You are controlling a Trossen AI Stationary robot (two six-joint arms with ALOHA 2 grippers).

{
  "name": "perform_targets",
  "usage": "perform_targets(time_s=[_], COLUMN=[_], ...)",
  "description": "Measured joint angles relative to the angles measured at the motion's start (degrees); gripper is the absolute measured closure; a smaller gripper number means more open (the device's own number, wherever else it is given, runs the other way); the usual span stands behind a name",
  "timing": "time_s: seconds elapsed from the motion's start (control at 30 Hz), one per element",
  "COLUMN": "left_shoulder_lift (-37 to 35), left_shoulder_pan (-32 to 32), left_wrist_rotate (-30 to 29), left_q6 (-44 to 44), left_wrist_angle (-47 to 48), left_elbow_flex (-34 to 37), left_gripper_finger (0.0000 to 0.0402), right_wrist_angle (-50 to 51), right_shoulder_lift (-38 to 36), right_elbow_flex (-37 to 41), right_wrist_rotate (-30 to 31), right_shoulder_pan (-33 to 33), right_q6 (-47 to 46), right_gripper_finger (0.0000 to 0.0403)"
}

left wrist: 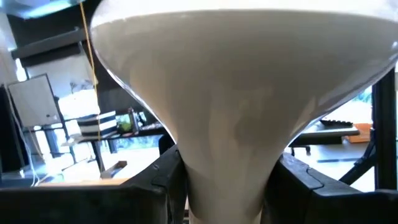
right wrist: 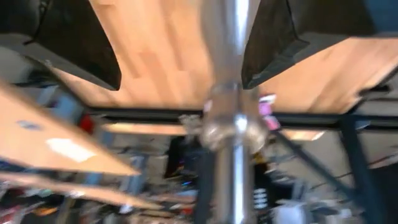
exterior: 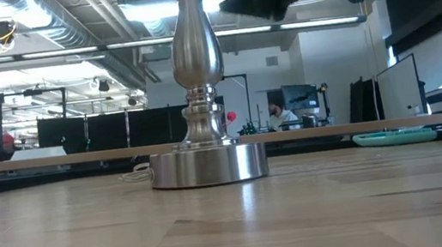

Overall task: Screw lightbulb
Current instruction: Insert the white lightbulb on the silver lamp

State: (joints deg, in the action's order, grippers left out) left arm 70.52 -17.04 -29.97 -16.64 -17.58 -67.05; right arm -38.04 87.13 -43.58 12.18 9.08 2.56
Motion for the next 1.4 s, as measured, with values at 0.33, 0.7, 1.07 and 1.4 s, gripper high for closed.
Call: perform_targets(time_s=[0.33,0.7,1.07,1.4], left_shoulder_lift=[0.03,4.52,6.55,6.4], left_shoulder_pan=[-0.17,-1.28,-4.5,-2.66], left_wrist_rotate=[-0.9,1.08,-3.37,-3.63], left_q6=[0.26,4.33,-0.54,2.77], left_wrist_angle=[-1.1,-1.46,-10.33,-17.79], left_elbow_flex=[0.0,0.0,1.89,8.7], left_gripper_finger=[0.0254,0.0254,0.0254,0.0254], right_wrist_angle=[-1.15,-0.7,-0.77,-0.84], right_shoulder_lift=[8.95,9.35,9.31,9.31], right_elbow_flex=[-8.76,-9.04,-9.04,-9.04], right_wrist_rotate=[-5.27,-4.35,-3.79,-3.96], right_shoulder_pan=[-0.53,-0.41,0.29,0.27], right_q6=[1.98,1.68,2.37,2.28], right_gripper_finger=[0.009,0.0254,0.0254,0.0254])
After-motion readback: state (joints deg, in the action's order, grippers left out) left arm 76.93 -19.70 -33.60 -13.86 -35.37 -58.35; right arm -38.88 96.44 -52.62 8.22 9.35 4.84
